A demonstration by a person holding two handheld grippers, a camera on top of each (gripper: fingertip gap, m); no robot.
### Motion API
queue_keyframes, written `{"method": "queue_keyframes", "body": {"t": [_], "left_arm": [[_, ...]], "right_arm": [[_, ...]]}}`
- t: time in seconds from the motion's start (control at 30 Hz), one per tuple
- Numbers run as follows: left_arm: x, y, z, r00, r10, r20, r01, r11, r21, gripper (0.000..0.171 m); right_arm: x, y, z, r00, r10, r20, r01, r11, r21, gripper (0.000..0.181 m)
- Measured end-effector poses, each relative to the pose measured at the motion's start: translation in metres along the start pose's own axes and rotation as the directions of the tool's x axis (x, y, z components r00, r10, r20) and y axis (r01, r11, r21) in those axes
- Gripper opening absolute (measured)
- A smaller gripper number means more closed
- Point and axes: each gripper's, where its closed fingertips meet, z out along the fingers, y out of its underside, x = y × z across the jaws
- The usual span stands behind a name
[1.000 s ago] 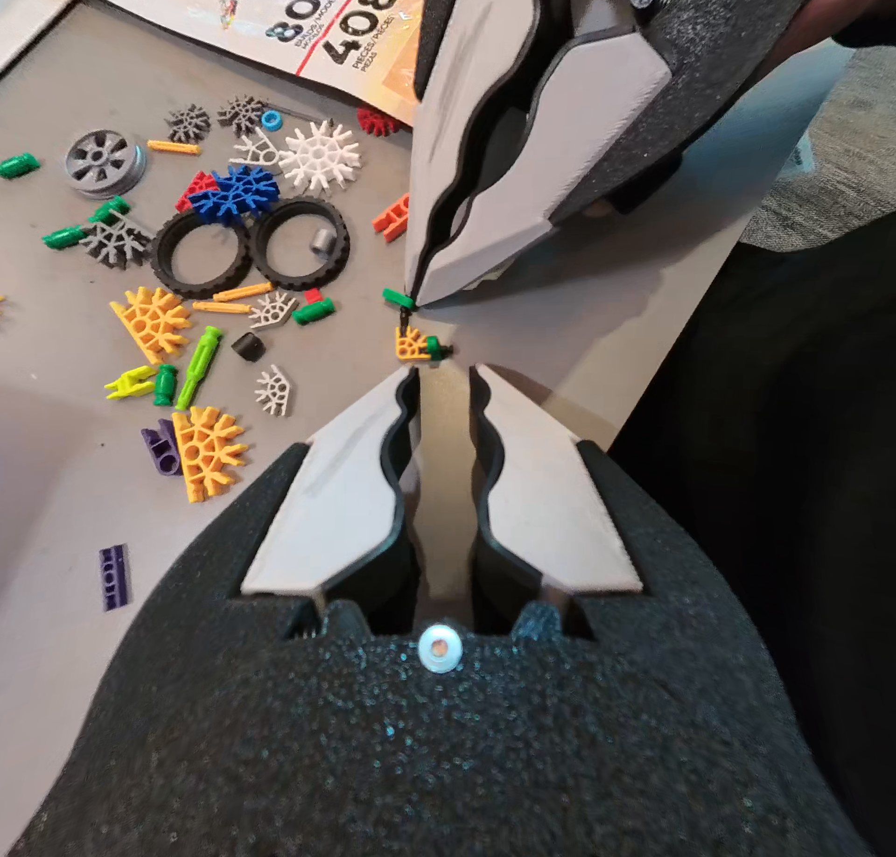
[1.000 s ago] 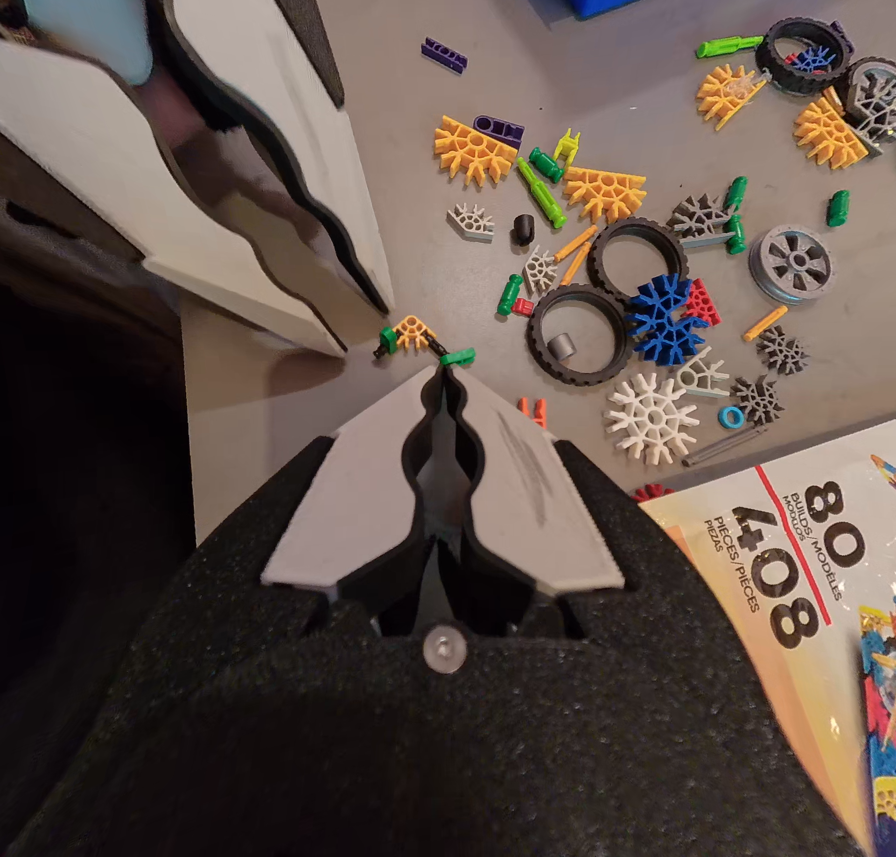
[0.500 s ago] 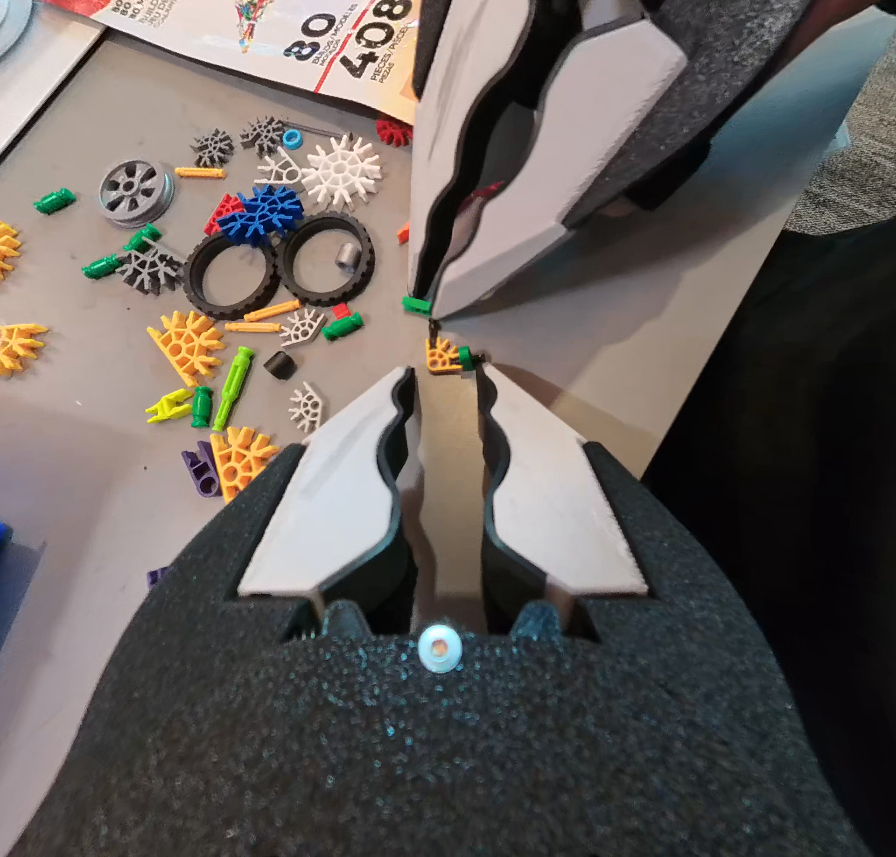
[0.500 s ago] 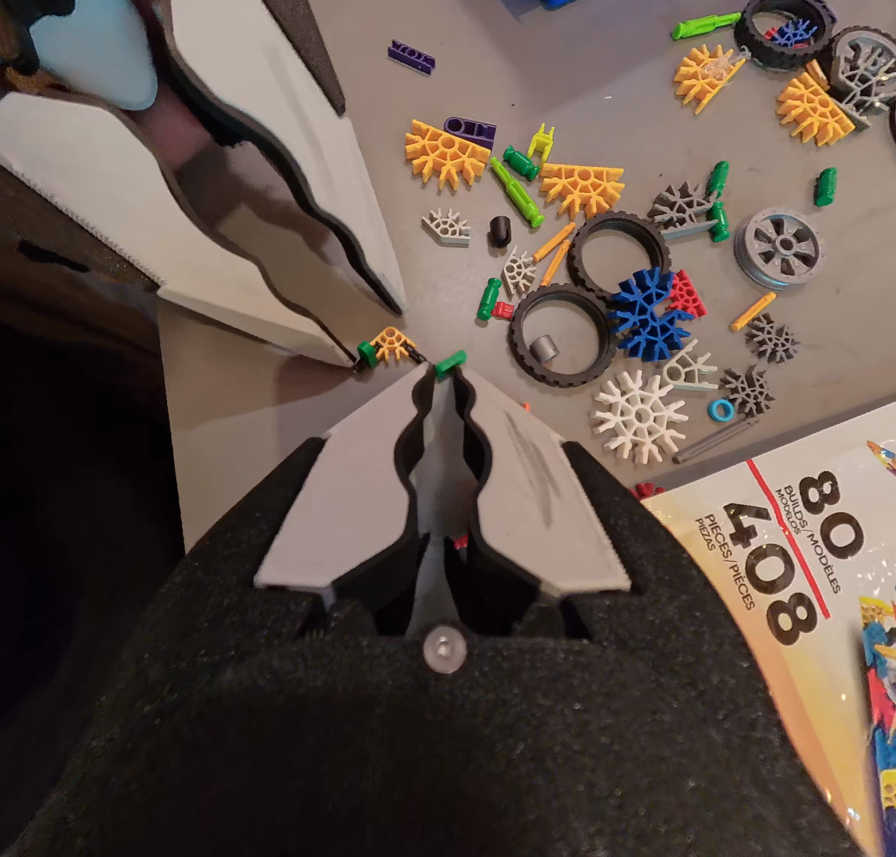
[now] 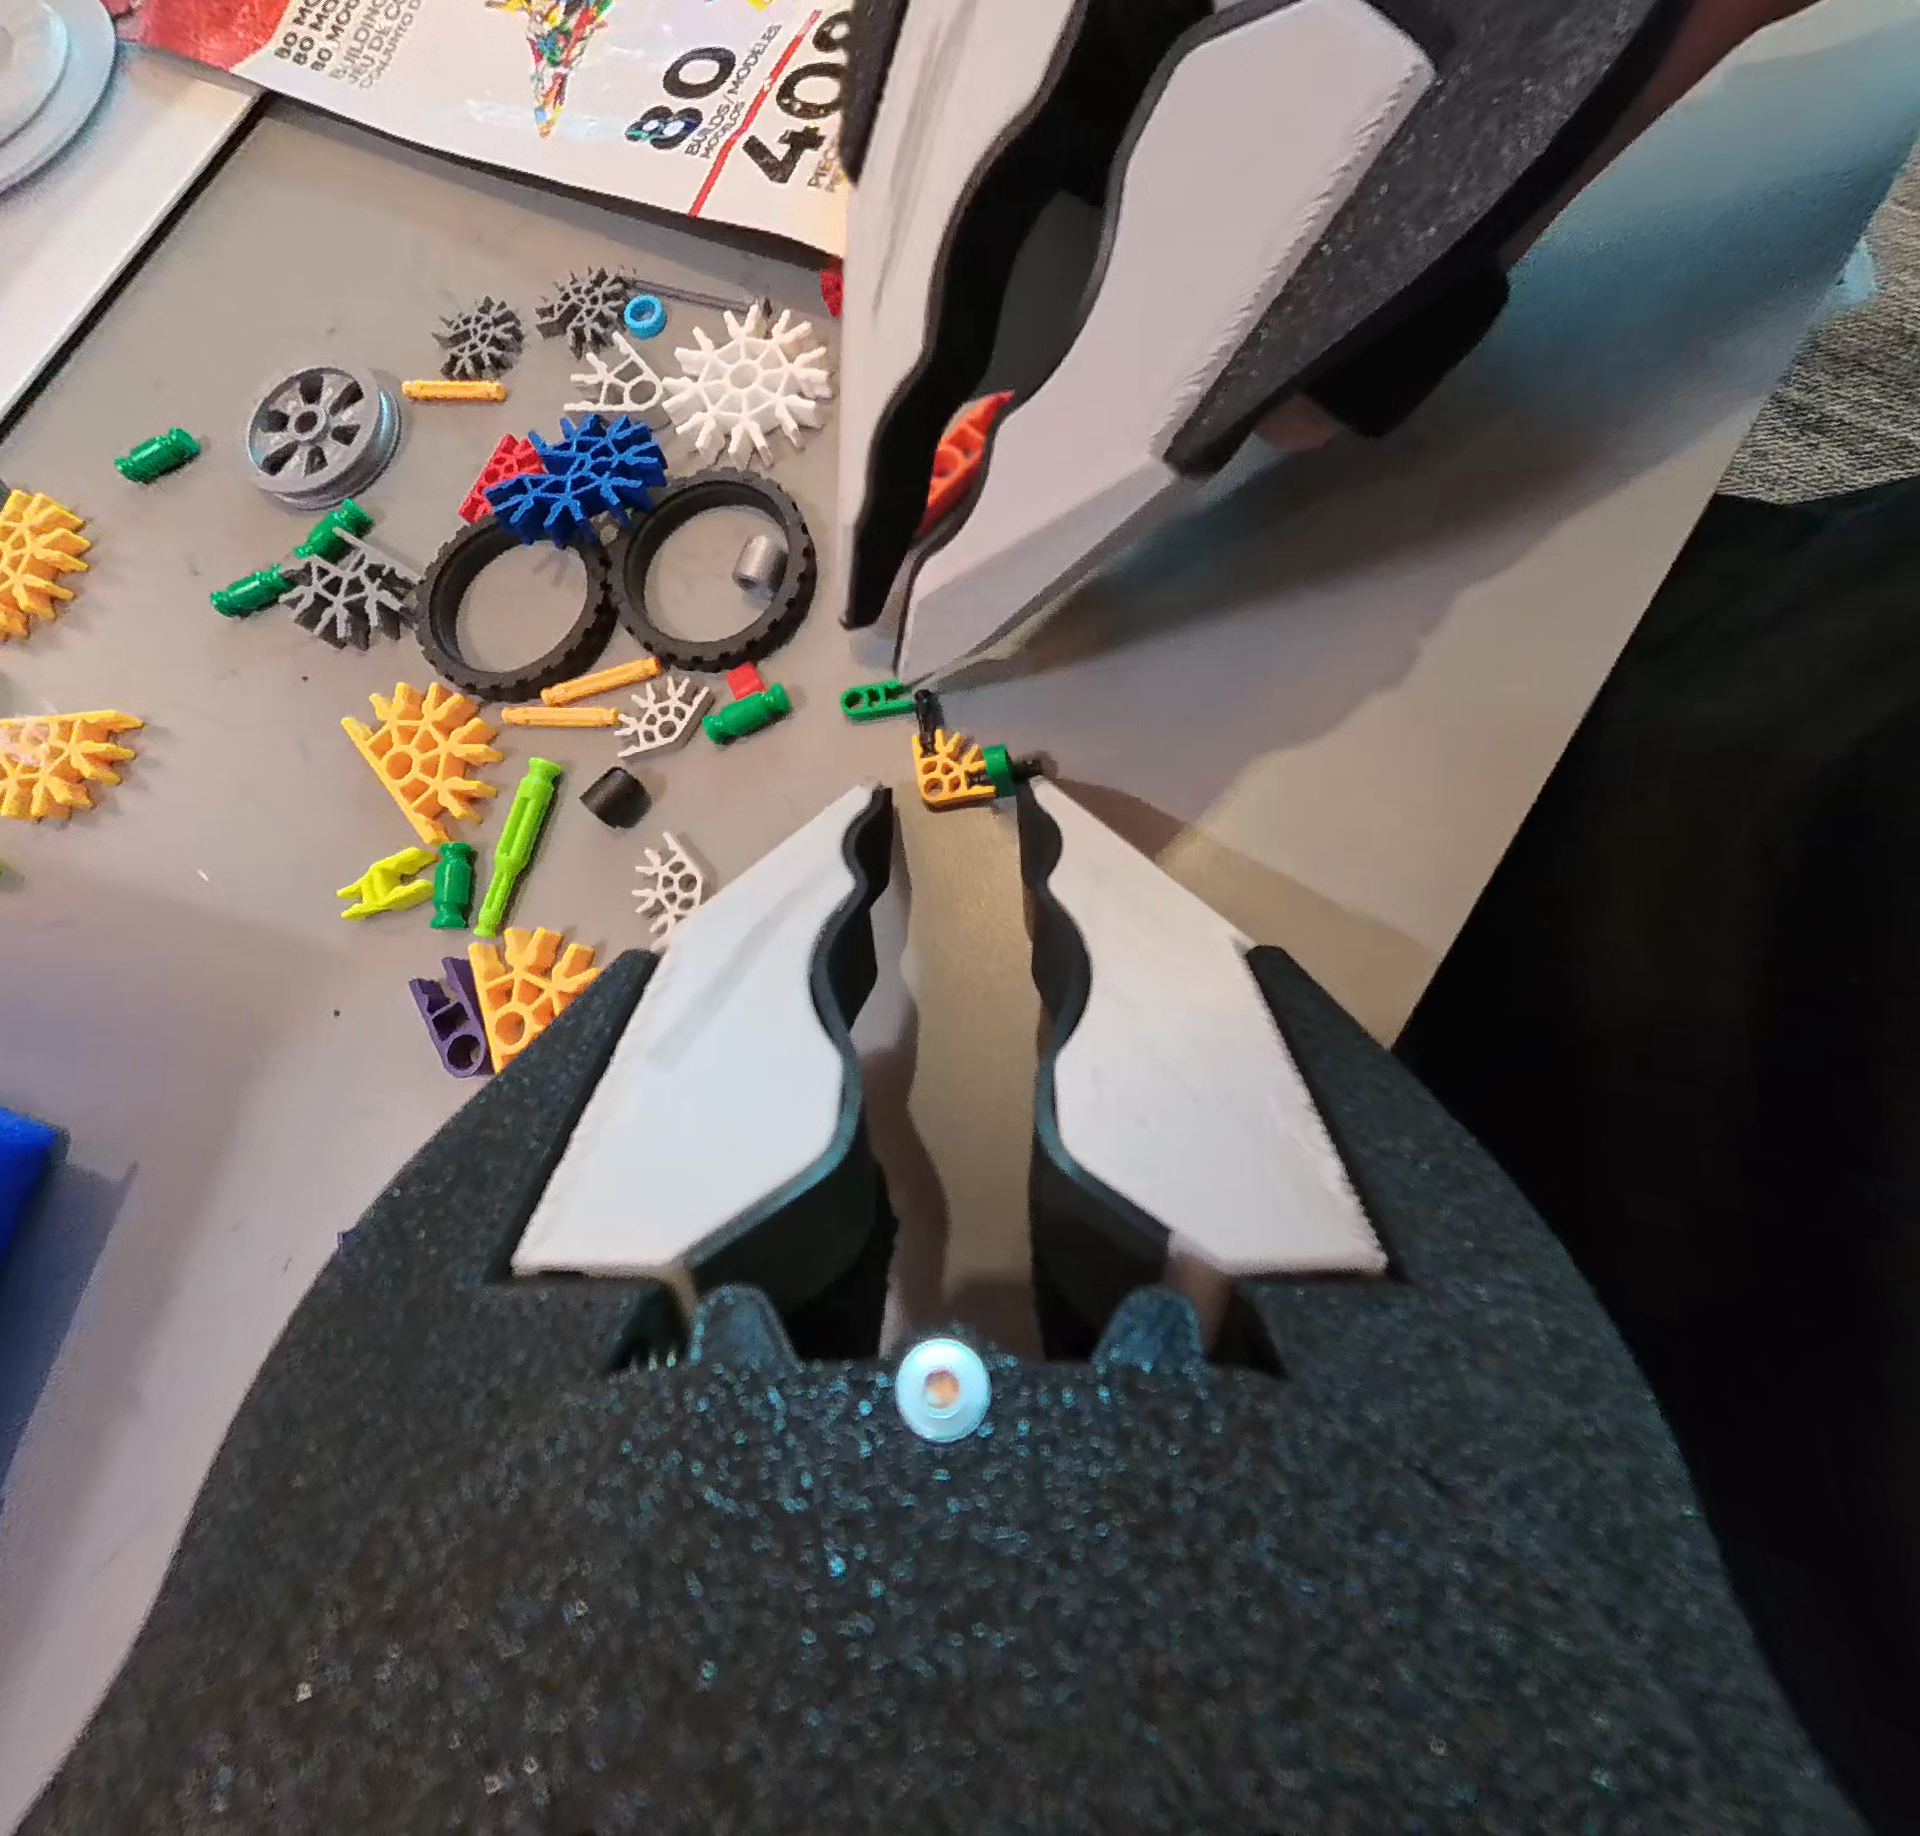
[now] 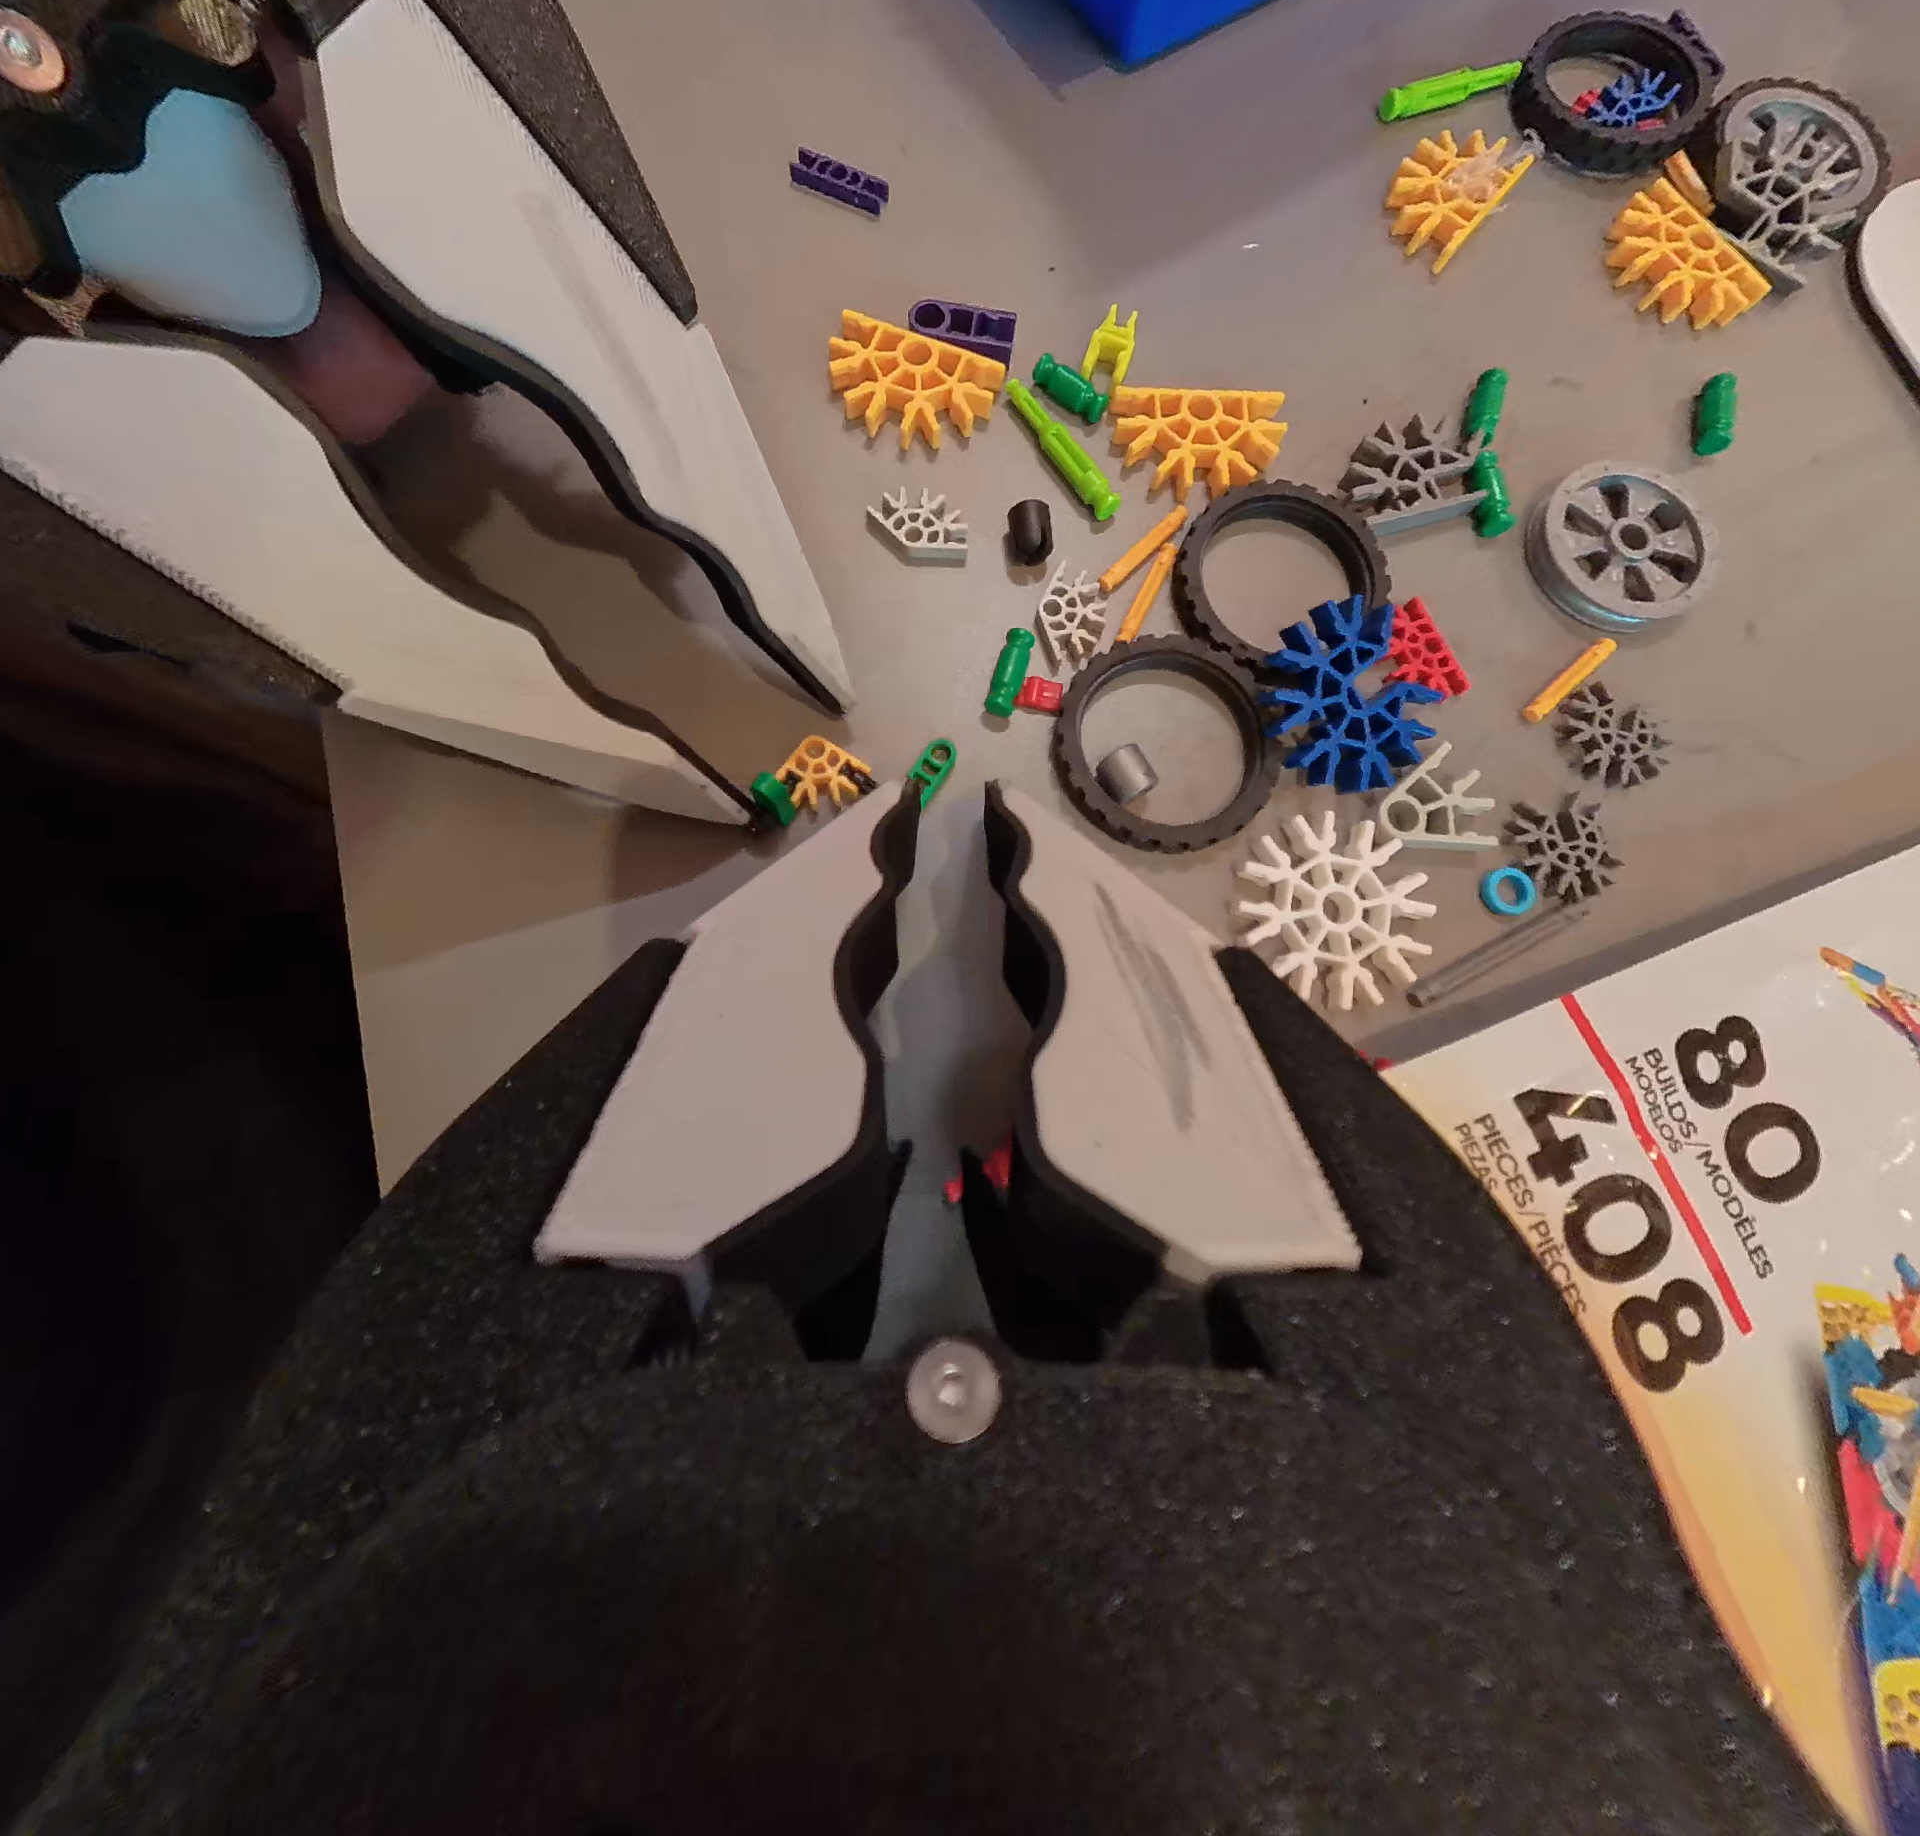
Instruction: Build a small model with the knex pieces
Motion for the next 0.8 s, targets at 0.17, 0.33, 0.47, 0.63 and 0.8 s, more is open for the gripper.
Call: {"method": "queue_keyframes", "body": {"t": [0.17, 0.33, 0.47, 0.63, 0.8], "left_arm": [[0.005, 0.000, -0.001, 1.000, 0.007, -0.020, -0.007, 1.000, -0.001, 0.018], [0.006, 0.002, -0.003, 1.000, -0.005, -0.030, 0.004, 1.000, -0.001, 0.021], [-0.001, 0.002, -0.009, 0.999, -0.035, -0.023, 0.036, 0.999, 0.032, 0.021], [-0.015, 0.001, -0.014, 1.000, -0.007, 0.015, 0.007, 0.999, 0.054, 0.019], [-0.024, -0.004, -0.009, 0.998, 0.057, 0.013, -0.058, 0.997, 0.057, 0.017]], "right_arm": [[-0.002, -0.002, 0.008, 1.000, 0.006, 0.024, -0.005, 0.999, -0.033, 0.011], [-0.004, -0.005, 0.012, 0.999, -0.024, 0.037, 0.026, 0.998, -0.057, 0.003], [-0.004, -0.007, 0.010, 0.999, -0.039, 0.031, 0.040, 0.999, -0.033, 0.000], [-0.003, -0.006, 0.003, 0.999, -0.032, 0.037, 0.032, 0.999, -0.010, 0.000], [0.003, -0.008, -0.006, 0.998, -0.055, 0.018, 0.055, 0.998, -0.002, 0.000]]}}
